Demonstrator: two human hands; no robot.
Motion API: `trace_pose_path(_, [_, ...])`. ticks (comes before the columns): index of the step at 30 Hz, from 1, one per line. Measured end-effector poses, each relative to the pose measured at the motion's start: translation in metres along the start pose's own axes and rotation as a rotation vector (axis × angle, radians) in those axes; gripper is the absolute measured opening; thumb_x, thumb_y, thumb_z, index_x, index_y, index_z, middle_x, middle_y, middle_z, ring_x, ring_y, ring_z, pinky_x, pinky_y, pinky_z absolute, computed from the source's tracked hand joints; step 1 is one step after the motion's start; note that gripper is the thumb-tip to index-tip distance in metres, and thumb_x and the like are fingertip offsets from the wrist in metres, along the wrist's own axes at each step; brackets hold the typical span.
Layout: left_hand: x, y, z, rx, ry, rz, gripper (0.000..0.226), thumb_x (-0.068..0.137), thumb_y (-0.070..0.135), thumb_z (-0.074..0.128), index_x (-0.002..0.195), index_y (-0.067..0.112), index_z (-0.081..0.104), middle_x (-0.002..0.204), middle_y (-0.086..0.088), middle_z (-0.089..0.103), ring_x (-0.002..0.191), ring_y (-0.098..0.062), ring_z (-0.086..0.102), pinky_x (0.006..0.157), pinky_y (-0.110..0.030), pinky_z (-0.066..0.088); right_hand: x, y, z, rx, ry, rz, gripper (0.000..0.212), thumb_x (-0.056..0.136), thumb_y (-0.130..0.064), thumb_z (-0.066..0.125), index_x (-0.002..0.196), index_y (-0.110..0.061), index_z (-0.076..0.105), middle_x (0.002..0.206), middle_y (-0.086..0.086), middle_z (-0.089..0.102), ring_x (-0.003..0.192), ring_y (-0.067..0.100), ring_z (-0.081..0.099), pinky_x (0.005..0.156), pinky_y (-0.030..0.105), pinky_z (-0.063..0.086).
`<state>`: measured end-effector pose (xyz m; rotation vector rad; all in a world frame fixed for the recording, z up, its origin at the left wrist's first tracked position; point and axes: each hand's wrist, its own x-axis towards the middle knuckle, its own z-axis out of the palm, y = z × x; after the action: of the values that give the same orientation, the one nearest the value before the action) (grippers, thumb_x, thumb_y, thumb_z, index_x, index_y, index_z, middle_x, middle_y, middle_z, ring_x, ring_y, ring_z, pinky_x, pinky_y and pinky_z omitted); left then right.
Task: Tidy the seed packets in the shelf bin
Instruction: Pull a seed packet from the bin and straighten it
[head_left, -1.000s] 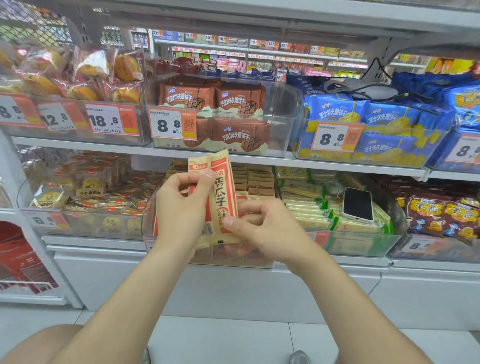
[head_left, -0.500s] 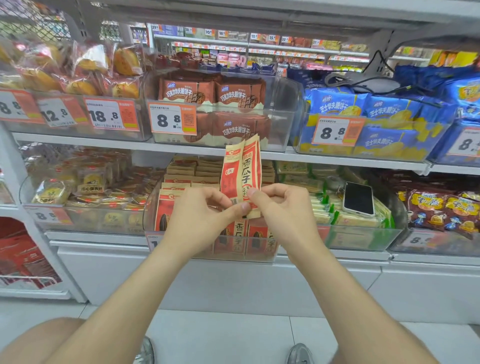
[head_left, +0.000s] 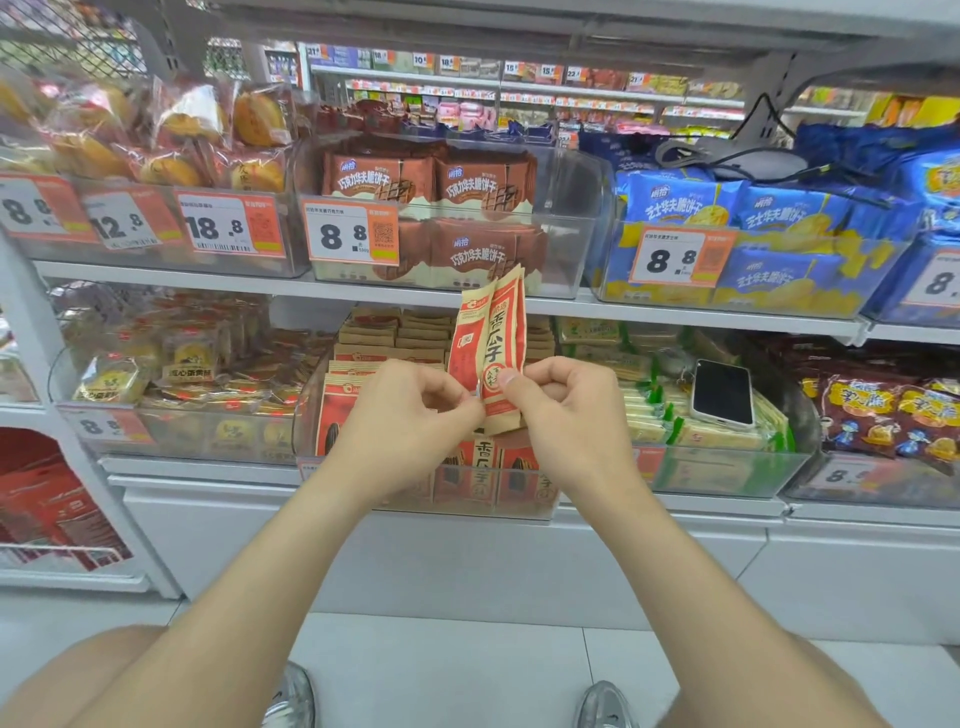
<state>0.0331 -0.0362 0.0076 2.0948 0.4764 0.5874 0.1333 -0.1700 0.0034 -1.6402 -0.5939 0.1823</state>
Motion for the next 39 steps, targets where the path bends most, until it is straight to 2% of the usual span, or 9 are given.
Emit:
trace_pose_path(6, [0.006,-0.005,-0.011,-0.047,-0.119,-0.028,0.018,0.101,0.030,0.075,0.089,0.023,0.086,0.090,0.010,0.082,0.089,-0.011,0.079,0.086,-0.048,0.066,-0.002,-0.009,-0.005,0.183,-0.060,0.146,0.020,0.103,-0.011,0.070,0.097,0.008,0.070,0.086,0.015,0.081,0.075,0.033,0.081,0.065,0.044,0.068])
trace_pose_path(12, [0.002,-0.002,-0.004,-0.275,-0.103,-0.061,0.015,0.103,0.021,0.072,0.094,0.013,0.081,0.093,-0.002,0.082,0.089,-0.013,0.079,0.076,-0.048,0.069,-0.003,-0.011,-0.009,0.210,-0.068,0.087,0.027,0.108,-0.023,0.065,0.102,0.001,0.075,0.084,0.014,0.081,0.076,0.032,0.081,0.068,0.043,0.068])
trace_pose_path(14, [0.000,0.000,0.001,-0.364,-0.088,-0.067,0.021,0.105,0.028,0.069,0.096,0.010,0.077,0.097,-0.009,0.080,0.090,-0.013,0.078,0.075,-0.053,0.068,-0.005,-0.010,-0.009,0.182,-0.083,0.024,0.024,0.108,-0.024,0.063,0.105,-0.005,0.077,0.085,0.011,0.081,0.079,0.029,0.081,0.068,0.043,0.068])
trace_pose_path(17, [0.000,-0.001,0.006,-0.444,-0.081,-0.051,0.044,0.101,0.052,0.066,0.091,0.010,0.073,0.103,-0.022,0.074,0.101,-0.025,0.079,0.074,-0.054,0.068,-0.006,-0.007,-0.010,0.154,-0.118,-0.016,0.014,0.103,-0.021,0.070,0.107,-0.012,0.080,0.090,0.007,0.082,0.084,0.025,0.081,0.068,0.039,0.066])
trace_pose_path(21, [-0.001,-0.001,0.007,-0.462,-0.078,-0.056,0.052,0.091,0.055,0.073,0.102,0.004,0.076,0.090,-0.002,0.078,0.092,-0.011,0.078,0.075,-0.053,0.068,-0.006,-0.005,-0.012,0.149,-0.171,-0.024,0.015,0.102,-0.020,0.073,0.112,-0.015,0.082,0.094,0.003,0.083,0.089,0.016,0.081,0.074,0.035,0.066])
trace_pose_path(24, [0.001,-0.003,0.008,-0.467,-0.085,-0.056,0.042,0.100,0.046,0.069,0.101,0.004,0.077,0.084,0.004,0.074,0.091,-0.011,0.075,0.077,-0.053,0.068,-0.005,-0.004,-0.013,0.158,-0.122,-0.029,0.010,0.101,-0.010,0.073,0.104,-0.007,0.082,0.091,0.007,0.083,0.087,0.023,0.082,0.078,0.038,0.067])
trace_pose_path(29, [0.002,-0.005,0.004,-0.440,-0.146,-0.046,0.039,0.108,0.043,0.059,0.111,0.008,0.077,0.114,-0.021,0.075,0.108,-0.029,0.077,0.078,-0.050,0.068,-0.003,-0.004,-0.014,0.198,-0.122,0.033,0.011,0.101,-0.011,0.072,0.095,-0.004,0.078,0.089,0.013,0.082,0.085,0.030,0.082,0.087,0.048,0.066])
trace_pose_path(35, [-0.001,-0.002,0.004,-0.469,-0.140,-0.062,0.037,0.106,0.044,0.060,0.103,0.008,0.066,0.115,-0.020,0.078,0.107,-0.031,0.078,0.082,-0.049,0.068,-0.004,-0.004,-0.014,0.191,-0.120,0.019,0.013,0.103,-0.011,0.070,0.093,-0.007,0.077,0.090,0.012,0.082,0.086,0.031,0.082,0.091,0.053,0.065])
trace_pose_path(39, [0.001,0.000,0.006,-0.461,-0.116,-0.100,0.044,0.105,0.049,0.061,0.112,0.005,0.063,0.111,-0.015,0.080,0.102,-0.027,0.080,0.086,-0.052,0.067,-0.001,-0.002,-0.015,0.102,-0.085,-0.056,0.015,0.103,-0.015,0.071,0.090,-0.009,0.075,0.086,0.012,0.081,0.085,0.034,0.080,0.088,0.057,0.064])
